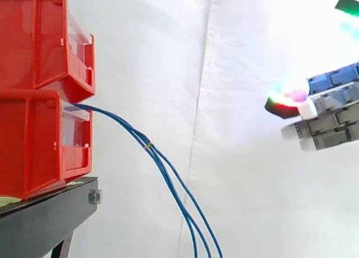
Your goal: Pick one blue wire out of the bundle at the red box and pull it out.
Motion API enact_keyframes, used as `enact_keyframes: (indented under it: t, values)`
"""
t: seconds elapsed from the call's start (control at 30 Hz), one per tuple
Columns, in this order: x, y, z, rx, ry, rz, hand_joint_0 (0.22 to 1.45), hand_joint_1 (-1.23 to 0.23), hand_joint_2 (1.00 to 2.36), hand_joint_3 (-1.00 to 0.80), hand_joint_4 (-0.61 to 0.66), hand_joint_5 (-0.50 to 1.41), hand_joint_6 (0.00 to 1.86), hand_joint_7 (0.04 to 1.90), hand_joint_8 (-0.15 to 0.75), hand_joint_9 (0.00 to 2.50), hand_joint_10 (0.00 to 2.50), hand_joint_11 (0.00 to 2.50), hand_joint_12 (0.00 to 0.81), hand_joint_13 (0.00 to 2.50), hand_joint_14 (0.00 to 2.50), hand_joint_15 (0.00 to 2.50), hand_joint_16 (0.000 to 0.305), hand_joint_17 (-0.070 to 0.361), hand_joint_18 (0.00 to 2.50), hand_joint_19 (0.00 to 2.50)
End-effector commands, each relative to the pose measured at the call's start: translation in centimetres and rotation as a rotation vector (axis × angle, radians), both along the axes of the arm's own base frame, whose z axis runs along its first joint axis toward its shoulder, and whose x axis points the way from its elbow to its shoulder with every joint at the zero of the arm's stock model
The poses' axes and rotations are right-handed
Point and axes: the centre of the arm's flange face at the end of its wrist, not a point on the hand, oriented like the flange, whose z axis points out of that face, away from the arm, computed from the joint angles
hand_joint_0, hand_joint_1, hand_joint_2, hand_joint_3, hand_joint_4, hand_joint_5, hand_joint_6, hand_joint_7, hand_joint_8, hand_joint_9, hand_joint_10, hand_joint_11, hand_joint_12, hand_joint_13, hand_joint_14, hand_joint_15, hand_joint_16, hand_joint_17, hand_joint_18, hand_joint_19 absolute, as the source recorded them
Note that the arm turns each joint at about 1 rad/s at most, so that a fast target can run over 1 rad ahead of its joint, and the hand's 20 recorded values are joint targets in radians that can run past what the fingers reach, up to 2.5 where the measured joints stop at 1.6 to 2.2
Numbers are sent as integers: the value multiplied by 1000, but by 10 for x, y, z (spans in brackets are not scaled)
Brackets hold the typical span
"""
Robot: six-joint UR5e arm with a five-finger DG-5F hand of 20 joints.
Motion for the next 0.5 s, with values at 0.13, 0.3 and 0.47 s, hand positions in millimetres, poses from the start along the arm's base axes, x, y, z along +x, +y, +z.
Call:
enact_keyframes:
  t: [0.13,0.3,0.47]
  values:
    - [14,5,-12,-14,-52,-83,526,-590,1000,-500,219,-157,502,761,231,1077,18,778,384,712,19,508,47,105,506,475]
    - [26,12,-30,-11,-71,-87,536,-589,1000,-500,219,-159,502,758,240,1012,17,710,375,835,23,657,43,97,565,493]
    - [44,16,-52,12,-123,-88,539,-588,1000,-500,226,-160,502,762,240,1003,19,705,378,891,25,763,42,95,607,557]
